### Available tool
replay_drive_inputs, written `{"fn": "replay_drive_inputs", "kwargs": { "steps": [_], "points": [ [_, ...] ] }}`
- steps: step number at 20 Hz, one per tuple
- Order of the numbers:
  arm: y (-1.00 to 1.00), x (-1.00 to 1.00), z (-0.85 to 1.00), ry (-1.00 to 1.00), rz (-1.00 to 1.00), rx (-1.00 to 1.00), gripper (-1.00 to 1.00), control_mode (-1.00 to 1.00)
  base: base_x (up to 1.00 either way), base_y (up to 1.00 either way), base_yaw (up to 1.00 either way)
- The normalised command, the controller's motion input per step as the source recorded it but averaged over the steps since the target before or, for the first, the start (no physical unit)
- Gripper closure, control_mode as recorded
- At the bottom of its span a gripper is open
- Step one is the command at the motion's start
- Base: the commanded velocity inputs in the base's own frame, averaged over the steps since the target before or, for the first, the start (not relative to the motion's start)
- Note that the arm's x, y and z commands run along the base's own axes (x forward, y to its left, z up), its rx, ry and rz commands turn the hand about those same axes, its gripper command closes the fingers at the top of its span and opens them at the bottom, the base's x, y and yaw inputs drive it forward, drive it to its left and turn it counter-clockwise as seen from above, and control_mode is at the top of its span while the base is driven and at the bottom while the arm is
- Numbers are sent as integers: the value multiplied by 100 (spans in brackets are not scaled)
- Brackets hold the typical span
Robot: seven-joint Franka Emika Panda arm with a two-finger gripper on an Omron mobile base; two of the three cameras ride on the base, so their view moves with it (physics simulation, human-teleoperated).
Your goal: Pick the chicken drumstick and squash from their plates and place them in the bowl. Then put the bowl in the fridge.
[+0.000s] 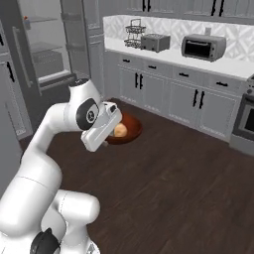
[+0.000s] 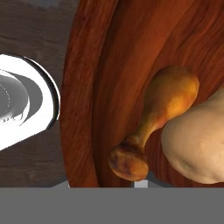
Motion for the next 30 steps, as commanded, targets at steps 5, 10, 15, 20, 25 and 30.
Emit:
{"fn": "replay_drive_inputs", "kwargs": {
  "steps": [5, 10, 15, 20, 25, 30],
  "points": [
    [0, 0, 0, 0, 0, 0, 100, 100, 100, 14, 8],
    [0, 0, 0, 0, 0, 0, 100, 100, 100, 13, 15],
    [0, 0, 0, 0, 0, 0, 100, 100, 100, 4, 23],
    [0, 0, 0, 0, 0, 0, 100, 100, 100, 0, 33],
    [0, 0, 0, 0, 0, 0, 100, 100, 100, 0, 39],
    [0, 0, 0, 0, 0, 0, 100, 100, 100, 0, 44]
  ]
}}
